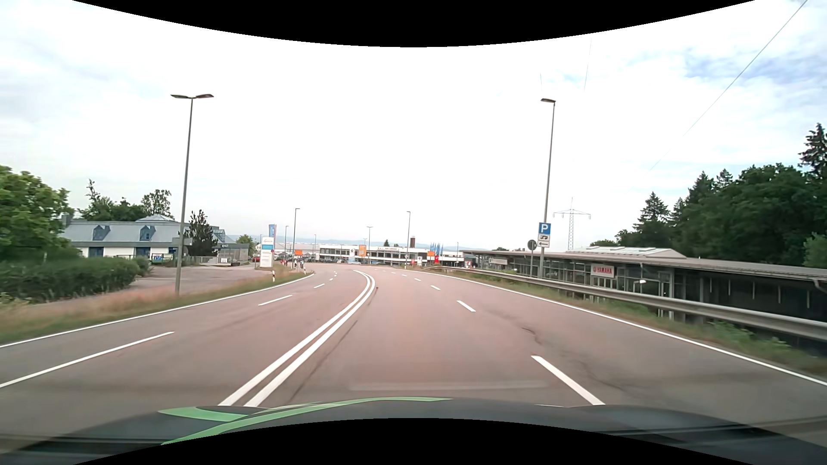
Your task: Follow the waypoints while adhering to traffic rules and regulations
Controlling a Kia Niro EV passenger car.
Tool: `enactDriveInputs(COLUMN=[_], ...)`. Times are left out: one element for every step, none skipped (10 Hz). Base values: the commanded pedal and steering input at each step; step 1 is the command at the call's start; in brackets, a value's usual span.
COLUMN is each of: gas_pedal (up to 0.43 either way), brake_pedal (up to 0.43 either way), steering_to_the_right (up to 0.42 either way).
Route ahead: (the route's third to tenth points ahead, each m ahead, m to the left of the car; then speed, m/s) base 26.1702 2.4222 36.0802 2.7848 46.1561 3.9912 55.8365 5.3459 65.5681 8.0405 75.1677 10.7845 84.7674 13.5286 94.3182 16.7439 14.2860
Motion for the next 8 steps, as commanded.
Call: enactDriveInputs(gas_pedal=[0.0,0.0,0.0,0.0,0.0,0.0,0.0,0.0], brake_pedal=[0.152,0.152,0.152,0.152,0.152,0.152,0.152,0.152], steering_to_the_right=[-0.007,-0.01,-0.012,-0.012,-0.013,-0.013,-0.014,-0.015])
